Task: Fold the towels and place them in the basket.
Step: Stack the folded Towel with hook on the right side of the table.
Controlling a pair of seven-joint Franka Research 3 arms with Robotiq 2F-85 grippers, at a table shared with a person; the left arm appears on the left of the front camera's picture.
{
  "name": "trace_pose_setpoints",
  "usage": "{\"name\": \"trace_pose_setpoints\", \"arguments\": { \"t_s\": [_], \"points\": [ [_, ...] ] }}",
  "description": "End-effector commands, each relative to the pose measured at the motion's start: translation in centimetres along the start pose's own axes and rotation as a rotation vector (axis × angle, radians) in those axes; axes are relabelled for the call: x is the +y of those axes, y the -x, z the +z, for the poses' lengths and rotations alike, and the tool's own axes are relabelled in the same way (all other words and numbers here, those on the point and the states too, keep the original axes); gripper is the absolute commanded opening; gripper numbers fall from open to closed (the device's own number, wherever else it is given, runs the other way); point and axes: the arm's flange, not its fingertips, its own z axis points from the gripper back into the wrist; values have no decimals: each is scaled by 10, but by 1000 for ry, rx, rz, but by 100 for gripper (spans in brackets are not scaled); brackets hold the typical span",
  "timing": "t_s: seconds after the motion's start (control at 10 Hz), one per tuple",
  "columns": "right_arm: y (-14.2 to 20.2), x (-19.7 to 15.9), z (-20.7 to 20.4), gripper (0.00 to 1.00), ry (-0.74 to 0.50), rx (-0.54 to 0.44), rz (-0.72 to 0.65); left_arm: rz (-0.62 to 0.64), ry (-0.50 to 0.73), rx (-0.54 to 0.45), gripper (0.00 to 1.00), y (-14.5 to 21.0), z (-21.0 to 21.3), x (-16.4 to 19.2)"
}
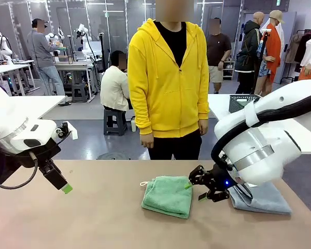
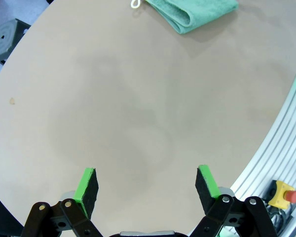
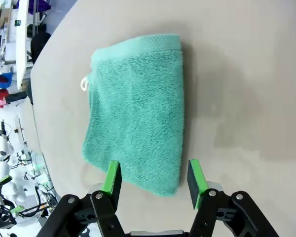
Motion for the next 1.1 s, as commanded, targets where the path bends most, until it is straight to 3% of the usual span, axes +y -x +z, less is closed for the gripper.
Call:
{"name": "trace_pose_setpoints", "arguments": {
  "t_s": [0.0, 0.2, 1.0],
  "points": [
    [-11, -16, -19, 84, -47, 21, 22, 7, -21, 8, 100, -1, -1, -3],
    [-14, -21, -28, 100, -69, 21, 18, 7, -21, 8, 100, -1, -1, -3],
    [-32, -12, -65, 100, -123, 54, 5, 7, -21, 8, 100, -1, -1, -3]
  ]
}}
